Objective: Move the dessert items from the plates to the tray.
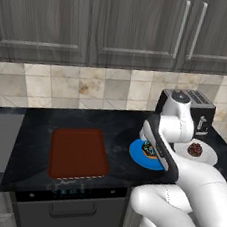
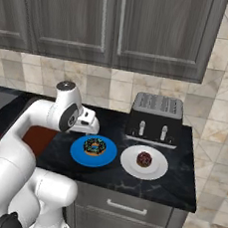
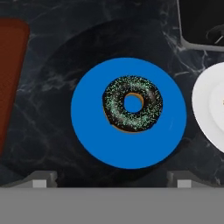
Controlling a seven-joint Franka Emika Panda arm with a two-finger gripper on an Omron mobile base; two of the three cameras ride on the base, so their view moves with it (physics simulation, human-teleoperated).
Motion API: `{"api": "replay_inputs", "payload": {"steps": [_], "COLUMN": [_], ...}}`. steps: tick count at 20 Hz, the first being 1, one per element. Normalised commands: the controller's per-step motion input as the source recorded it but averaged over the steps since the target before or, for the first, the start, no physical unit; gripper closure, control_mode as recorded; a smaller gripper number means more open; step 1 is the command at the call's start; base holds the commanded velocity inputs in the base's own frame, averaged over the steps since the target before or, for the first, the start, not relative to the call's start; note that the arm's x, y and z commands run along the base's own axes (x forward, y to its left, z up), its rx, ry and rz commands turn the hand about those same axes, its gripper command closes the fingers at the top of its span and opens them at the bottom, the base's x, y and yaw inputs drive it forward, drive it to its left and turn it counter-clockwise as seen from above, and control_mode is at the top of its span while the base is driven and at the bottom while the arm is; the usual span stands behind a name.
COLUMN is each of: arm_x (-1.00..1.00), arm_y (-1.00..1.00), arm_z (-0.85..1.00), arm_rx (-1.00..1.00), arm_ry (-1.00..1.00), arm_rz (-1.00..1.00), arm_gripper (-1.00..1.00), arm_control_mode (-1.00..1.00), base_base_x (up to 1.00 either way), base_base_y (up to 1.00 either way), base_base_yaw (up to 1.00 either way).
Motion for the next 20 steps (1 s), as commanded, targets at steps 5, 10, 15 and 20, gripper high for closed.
{"api": "replay_inputs", "payload": {"steps": [5, 10, 15, 20], "arm_x": [0.04, 0.23, 0.20, 0.37], "arm_y": [0.00, 0.00, 0.01, 0.05], "arm_z": [-0.07, -0.16, -0.28, -0.20], "arm_rx": [0.00, 0.01, 0.03, 0.00], "arm_ry": [0.00, 0.00, 0.01, 0.10], "arm_rz": [0.03, 0.03, 0.03, 0.00], "arm_gripper": [-1.00, -1.00, -1.00, -1.00], "arm_control_mode": [-1.00, -1.00, -1.00, -1.00], "base_base_x": [0.00, 0.00, 0.00, 0.00], "base_base_y": [0.00, 0.00, 0.00, 0.00], "base_base_yaw": [0.00, 0.00, 0.00, 0.00]}}
